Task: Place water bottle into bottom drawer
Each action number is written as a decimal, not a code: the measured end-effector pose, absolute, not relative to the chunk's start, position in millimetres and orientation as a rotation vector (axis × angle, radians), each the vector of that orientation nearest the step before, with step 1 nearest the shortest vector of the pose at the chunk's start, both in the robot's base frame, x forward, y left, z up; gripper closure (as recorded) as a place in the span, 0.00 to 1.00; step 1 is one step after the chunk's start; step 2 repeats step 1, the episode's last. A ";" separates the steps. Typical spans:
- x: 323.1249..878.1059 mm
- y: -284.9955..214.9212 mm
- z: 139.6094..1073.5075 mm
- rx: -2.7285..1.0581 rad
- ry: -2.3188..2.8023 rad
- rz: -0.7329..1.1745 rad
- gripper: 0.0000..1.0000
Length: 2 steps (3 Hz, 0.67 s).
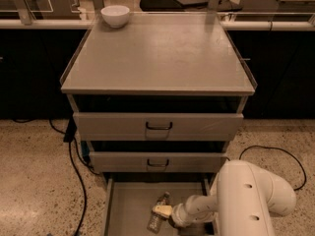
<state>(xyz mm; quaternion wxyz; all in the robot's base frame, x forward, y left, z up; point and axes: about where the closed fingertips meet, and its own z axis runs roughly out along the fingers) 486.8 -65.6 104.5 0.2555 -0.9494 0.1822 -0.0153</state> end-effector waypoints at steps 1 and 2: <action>486.7 -65.6 104.5 -2.577 0.495 -0.041 0.00; 486.7 -65.6 104.5 -2.577 0.495 -0.041 0.00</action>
Offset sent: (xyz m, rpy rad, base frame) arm 0.0000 0.0000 0.0000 0.0000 0.0000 0.0000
